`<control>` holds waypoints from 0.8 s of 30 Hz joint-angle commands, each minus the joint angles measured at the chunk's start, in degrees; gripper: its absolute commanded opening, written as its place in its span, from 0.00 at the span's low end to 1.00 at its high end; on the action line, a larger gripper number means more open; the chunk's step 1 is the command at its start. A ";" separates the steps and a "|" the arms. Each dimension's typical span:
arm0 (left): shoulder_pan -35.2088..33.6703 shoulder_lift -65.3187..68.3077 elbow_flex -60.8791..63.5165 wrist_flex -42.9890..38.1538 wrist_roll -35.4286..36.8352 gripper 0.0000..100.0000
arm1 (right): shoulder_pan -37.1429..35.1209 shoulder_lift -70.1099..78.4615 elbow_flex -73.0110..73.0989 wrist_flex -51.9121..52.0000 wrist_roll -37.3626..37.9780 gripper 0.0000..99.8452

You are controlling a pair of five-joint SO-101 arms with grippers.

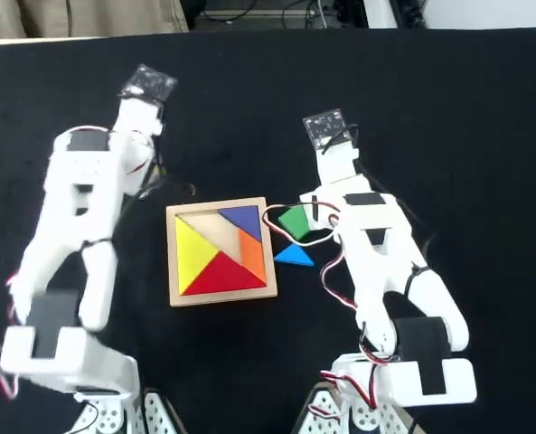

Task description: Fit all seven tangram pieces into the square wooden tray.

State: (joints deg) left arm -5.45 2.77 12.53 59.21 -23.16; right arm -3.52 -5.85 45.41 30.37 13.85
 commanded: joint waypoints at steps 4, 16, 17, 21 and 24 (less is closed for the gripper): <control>0.92 13.45 -14.73 -6.51 36.57 0.31 | 0.70 -0.31 -0.40 -1.05 0.62 0.19; -6.11 23.03 -23.25 -0.97 61.71 0.30 | 0.62 -0.31 -0.40 -1.05 0.62 0.19; -6.20 23.03 -23.52 0.26 62.51 0.30 | 0.62 -0.31 -0.40 -1.05 0.62 0.19; -4.44 24.18 -23.08 0.70 62.77 0.30 | 0.53 -0.22 -0.40 -1.05 0.62 0.19; -2.68 26.81 -23.69 -0.44 62.77 0.30 | 0.53 -0.22 -0.31 -1.05 0.62 0.19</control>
State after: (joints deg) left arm -10.37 28.26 -7.60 59.47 39.08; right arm -3.34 -5.85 45.41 30.37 13.85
